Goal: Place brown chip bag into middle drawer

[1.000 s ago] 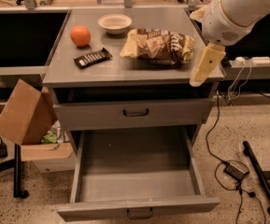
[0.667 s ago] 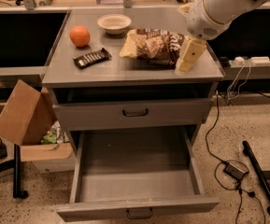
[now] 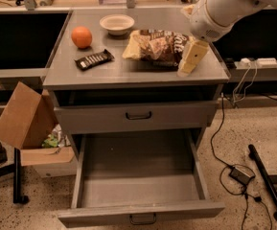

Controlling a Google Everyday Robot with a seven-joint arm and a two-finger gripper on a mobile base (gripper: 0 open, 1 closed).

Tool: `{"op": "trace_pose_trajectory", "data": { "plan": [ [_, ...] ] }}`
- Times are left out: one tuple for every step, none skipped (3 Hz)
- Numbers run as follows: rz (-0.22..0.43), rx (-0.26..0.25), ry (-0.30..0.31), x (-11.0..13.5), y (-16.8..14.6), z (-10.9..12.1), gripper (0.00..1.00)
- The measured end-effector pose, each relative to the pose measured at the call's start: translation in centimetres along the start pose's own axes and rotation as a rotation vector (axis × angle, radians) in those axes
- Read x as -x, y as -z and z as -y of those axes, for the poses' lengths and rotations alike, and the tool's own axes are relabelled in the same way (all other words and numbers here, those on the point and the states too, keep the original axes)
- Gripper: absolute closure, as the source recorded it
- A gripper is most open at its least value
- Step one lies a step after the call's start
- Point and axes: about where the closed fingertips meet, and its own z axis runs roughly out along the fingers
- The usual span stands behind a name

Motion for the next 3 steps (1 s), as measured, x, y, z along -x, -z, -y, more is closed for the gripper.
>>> {"op": "trace_pose_trajectory", "data": {
  "plan": [
    [-0.015, -0.015, -0.011, -2.5, -3.9, 3.4, 0.0],
    [-0.025, -0.031, -0.037, -4.2, -6.4, 5.8, 0.0],
    [-0.028, -0.032, -0.056, -5.3, -8.6, 7.4, 0.0]
  ]
}}
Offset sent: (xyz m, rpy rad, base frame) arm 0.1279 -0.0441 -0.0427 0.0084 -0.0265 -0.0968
